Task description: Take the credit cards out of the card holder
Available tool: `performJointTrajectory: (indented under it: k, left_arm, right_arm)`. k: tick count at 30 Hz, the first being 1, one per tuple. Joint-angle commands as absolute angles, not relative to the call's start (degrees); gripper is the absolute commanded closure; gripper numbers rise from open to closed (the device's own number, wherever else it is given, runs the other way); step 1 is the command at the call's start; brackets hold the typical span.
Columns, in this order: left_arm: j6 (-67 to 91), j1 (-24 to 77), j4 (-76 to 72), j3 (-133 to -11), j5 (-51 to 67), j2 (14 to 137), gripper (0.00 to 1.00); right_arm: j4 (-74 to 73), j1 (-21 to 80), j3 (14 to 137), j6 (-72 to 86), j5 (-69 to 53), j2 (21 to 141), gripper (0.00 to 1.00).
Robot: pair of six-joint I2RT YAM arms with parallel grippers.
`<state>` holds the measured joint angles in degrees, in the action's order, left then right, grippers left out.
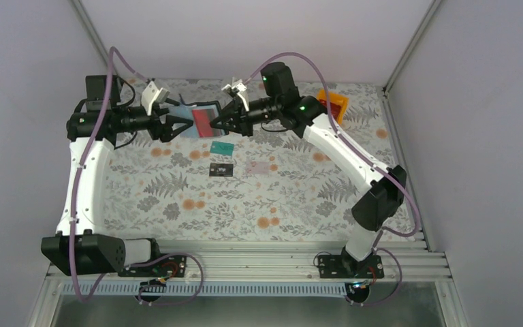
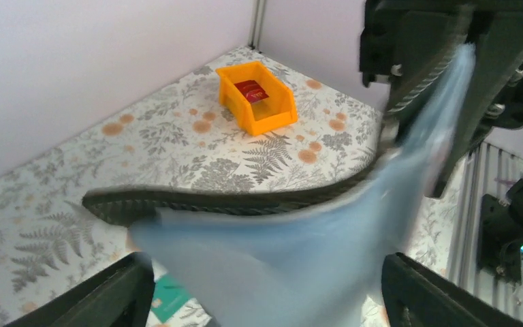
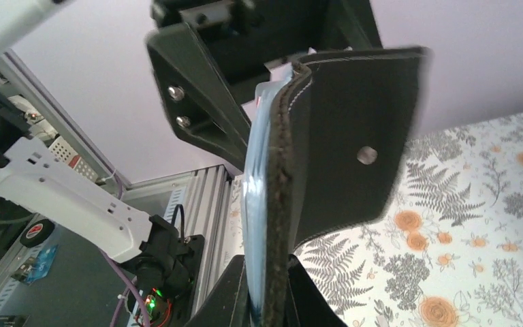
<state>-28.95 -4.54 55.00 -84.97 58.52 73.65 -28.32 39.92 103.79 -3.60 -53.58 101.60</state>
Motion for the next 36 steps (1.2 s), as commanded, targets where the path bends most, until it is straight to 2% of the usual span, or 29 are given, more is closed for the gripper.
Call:
performJointTrajectory:
  k: [1,3,13,30,33,36]
  left_arm:
    - [-30.57,-4.75,56.0,-85.61,56.92,72.24,0.08]
    - [-31.93,-4.75,57.26,-85.73,56.7,71.61,0.0]
    - [-34.61,-4.74,59.83,-86.2,58.6,70.3,0.0]
    - [-44.36,-4.75,66.63,-88.07,71.45,68.28,0.0]
    - [-48.12,-4.74,69.86,-89.33,73.78,67.85,0.04]
    - [-52.61,-4.75,73.8,-90.29,77.03,67.68,0.12]
  right_arm:
    - [-28.64,40.43,103.5,-7.33,-57.38,96.38,0.96]
    - [-28.91,40.43,103.25,-7.85,-58.24,95.8,0.96]
    - [-33.07,40.43,105.2,-13.08,-59.34,95.67,0.95]
    - [-36.86,40.35,105.47,-19.28,-63.65,90.47,0.94]
    - [-36.65,40.26,105.19,-19.51,-63.22,90.35,0.94]
    - [-36.02,40.17,104.86,-18.69,-63.08,90.76,0.94]
